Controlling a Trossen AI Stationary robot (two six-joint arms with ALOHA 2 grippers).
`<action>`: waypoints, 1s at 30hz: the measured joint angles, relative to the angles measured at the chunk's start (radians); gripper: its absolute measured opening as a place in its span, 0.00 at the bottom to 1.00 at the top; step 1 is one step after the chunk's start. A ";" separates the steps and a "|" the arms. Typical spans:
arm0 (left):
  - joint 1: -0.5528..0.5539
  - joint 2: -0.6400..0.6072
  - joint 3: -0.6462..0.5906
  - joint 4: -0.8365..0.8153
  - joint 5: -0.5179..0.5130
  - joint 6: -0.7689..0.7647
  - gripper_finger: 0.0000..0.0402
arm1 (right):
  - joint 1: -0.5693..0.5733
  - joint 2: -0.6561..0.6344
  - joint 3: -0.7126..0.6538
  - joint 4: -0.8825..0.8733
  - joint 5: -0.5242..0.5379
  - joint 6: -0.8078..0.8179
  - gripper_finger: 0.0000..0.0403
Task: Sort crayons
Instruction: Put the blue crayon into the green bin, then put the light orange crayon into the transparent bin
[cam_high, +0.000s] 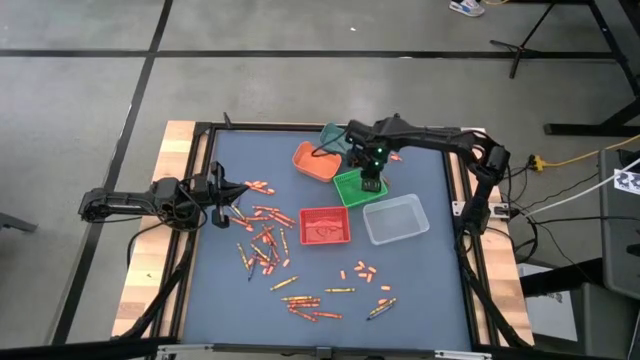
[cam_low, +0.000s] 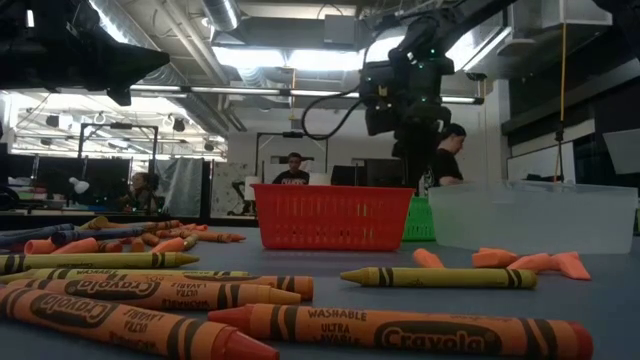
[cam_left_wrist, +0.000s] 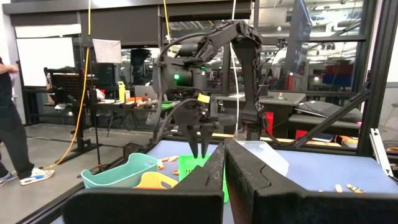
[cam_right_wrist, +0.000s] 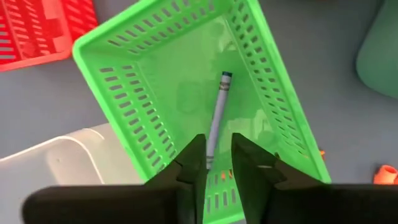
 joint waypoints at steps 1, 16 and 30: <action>0.000 0.000 0.000 0.000 0.000 0.000 0.00 | 0.003 0.000 0.000 0.004 0.006 0.000 0.22; 0.000 0.000 0.000 0.000 0.000 -0.006 0.00 | -0.121 -0.013 0.000 -0.064 0.072 -0.025 0.24; 0.000 0.000 0.000 0.000 0.000 -0.006 0.00 | -0.412 -0.019 -0.145 0.136 0.084 0.035 0.24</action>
